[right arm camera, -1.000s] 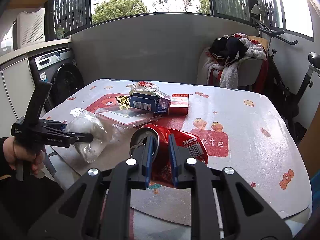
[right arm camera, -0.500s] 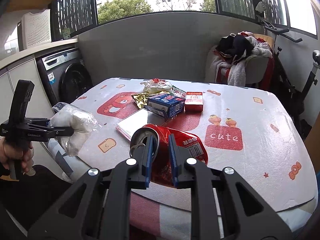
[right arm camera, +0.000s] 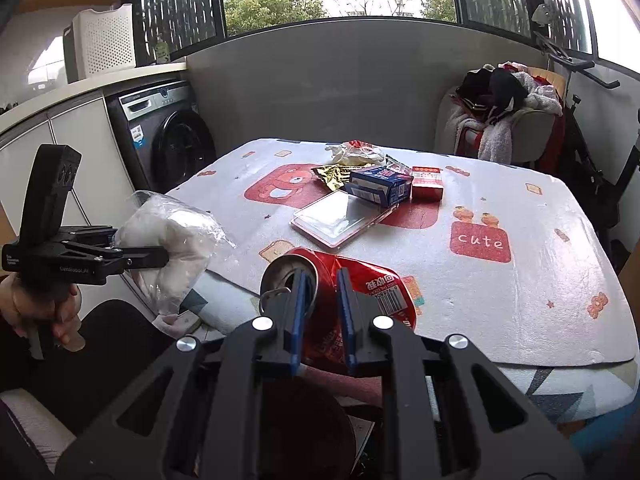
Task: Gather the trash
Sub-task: 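Carry the can and the white bag down over the brown bin with both grippers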
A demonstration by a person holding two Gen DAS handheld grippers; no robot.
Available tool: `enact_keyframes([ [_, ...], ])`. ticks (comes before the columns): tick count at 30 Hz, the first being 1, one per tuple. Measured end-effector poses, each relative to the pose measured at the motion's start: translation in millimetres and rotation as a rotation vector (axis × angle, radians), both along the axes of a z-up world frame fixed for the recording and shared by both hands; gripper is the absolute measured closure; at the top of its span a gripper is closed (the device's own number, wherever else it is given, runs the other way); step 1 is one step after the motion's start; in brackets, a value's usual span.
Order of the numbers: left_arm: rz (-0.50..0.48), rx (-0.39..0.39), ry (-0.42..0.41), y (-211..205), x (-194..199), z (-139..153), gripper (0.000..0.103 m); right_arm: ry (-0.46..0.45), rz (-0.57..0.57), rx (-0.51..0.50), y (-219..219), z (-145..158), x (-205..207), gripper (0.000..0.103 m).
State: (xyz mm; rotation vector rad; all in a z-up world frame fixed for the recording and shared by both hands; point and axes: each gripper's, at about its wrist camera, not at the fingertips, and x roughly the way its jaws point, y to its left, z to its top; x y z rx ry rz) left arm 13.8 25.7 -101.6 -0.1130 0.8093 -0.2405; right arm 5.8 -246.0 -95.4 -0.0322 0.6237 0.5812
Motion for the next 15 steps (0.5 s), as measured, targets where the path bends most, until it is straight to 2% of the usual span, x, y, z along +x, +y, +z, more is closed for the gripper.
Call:
enact_keyframes([
  [8,0.009,-0.012,-0.009,4,-25,1,0.037,0.077,0.104,-0.016,21,-17,-43,0.084],
  [15,0.011,-0.022,-0.008,8,-30,-3,0.037,0.173,0.201,-0.026,45,-40,-50,0.084],
])
